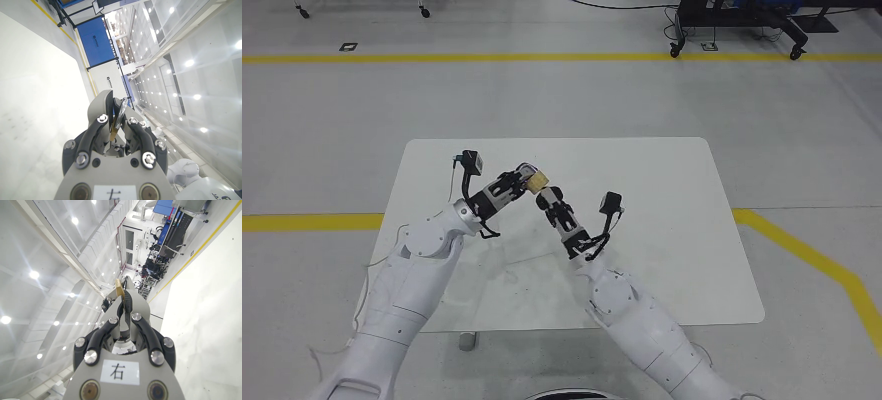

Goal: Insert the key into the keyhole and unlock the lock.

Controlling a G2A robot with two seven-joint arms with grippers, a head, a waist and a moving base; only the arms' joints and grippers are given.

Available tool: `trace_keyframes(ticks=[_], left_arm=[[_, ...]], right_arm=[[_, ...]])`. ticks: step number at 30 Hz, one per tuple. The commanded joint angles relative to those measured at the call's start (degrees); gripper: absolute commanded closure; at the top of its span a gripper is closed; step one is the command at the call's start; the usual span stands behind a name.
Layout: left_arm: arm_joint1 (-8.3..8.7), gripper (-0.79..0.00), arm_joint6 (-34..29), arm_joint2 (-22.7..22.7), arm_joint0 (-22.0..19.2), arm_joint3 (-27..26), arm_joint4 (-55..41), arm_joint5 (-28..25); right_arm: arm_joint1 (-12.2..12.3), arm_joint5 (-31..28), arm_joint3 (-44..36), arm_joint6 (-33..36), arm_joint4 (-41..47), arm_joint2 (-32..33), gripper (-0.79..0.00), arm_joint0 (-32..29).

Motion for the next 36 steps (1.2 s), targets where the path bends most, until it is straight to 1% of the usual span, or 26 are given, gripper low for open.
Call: trace_keyframes(ticks=[1,6,21,24,26,28,29,31,32,36], left_arm=[[-0.01,0.000,0.15,-0.03,0.08,-0.09,0.33,-0.19],[-0.02,0.000,0.53,-0.09,0.33,-0.45,1.11,-0.57],[-0.01,0.000,0.03,-0.13,0.60,-1.34,3.41,-1.98],[-0.02,0.000,-0.17,-0.16,0.69,-1.47,3.43,-2.57],[0.00,0.000,-0.42,-0.25,0.74,-1.58,3.38,-3.14],[0.01,0.000,-0.58,-0.33,0.85,-1.65,3.35,-3.60],[0.01,0.000,-0.59,-0.38,0.88,-1.66,3.39,-3.79],[0.01,0.000,-0.64,-0.42,0.94,-1.72,3.37,-4.12],[0.00,0.000,-0.63,-0.44,0.98,-1.79,3.35,-4.39],[-0.01,0.000,-0.78,-0.48,1.09,-1.87,3.19,-4.90]], right_arm=[[-0.03,-0.12,-0.24,2.14,3.48,0.39,0.000,-0.12],[-0.01,1.05,-0.99,9.24,13.05,1.51,0.000,-0.67],[0.47,8.88,-3.08,28.86,39.61,6.33,0.000,-2.16],[0.52,11.78,-3.14,32.35,45.69,7.33,0.000,-2.45],[0.50,15.19,-2.98,34.92,51.37,8.05,0.000,-2.45],[0.63,17.36,-2.42,36.87,53.31,8.78,0.000,-2.11],[0.61,19.63,-2.25,38.53,56.08,8.85,0.000,-2.12],[0.68,21.79,-1.65,39.93,58.82,9.67,0.000,-1.84],[0.61,24.01,-1.44,41.17,62.02,9.84,0.000,-1.83],[0.76,23.73,-0.87,41.13,61.79,10.78,0.000,-1.40]])
